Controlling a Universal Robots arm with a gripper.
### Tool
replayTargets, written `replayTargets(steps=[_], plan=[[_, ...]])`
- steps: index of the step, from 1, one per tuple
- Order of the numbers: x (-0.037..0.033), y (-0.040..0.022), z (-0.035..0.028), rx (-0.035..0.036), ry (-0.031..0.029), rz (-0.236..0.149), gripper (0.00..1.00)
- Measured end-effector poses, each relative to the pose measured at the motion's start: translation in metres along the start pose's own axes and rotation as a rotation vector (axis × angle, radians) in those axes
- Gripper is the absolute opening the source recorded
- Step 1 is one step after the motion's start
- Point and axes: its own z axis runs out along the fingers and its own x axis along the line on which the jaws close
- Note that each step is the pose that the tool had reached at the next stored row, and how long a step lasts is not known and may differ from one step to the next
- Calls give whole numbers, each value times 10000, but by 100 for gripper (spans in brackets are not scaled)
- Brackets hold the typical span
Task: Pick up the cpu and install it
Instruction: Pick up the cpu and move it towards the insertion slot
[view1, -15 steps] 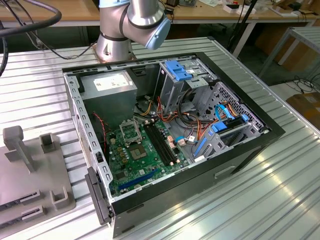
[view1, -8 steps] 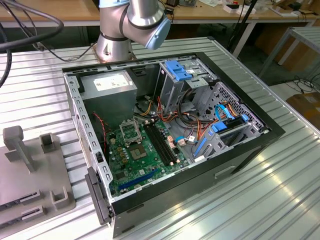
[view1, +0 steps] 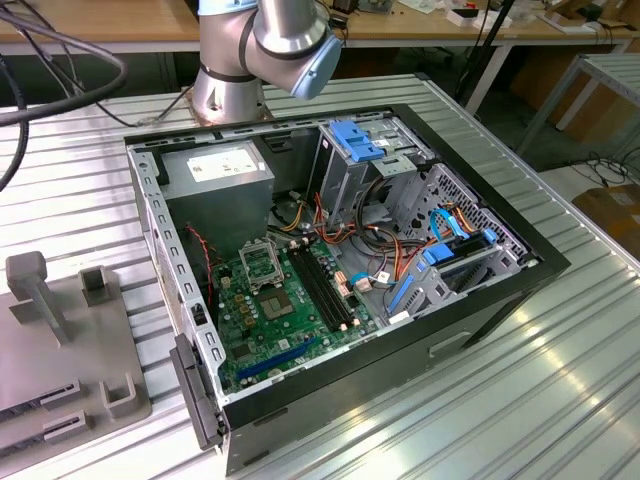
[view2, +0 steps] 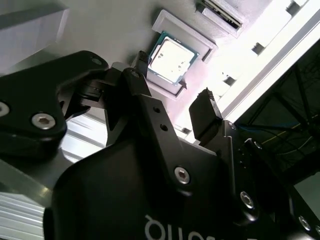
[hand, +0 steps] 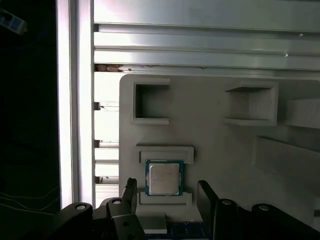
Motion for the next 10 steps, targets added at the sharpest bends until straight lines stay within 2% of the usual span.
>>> replayTargets(steps=[5,10], plan=[[20,-3,71,0,-1,-57,60],[33,-1,144,-11,-15,-401,60]])
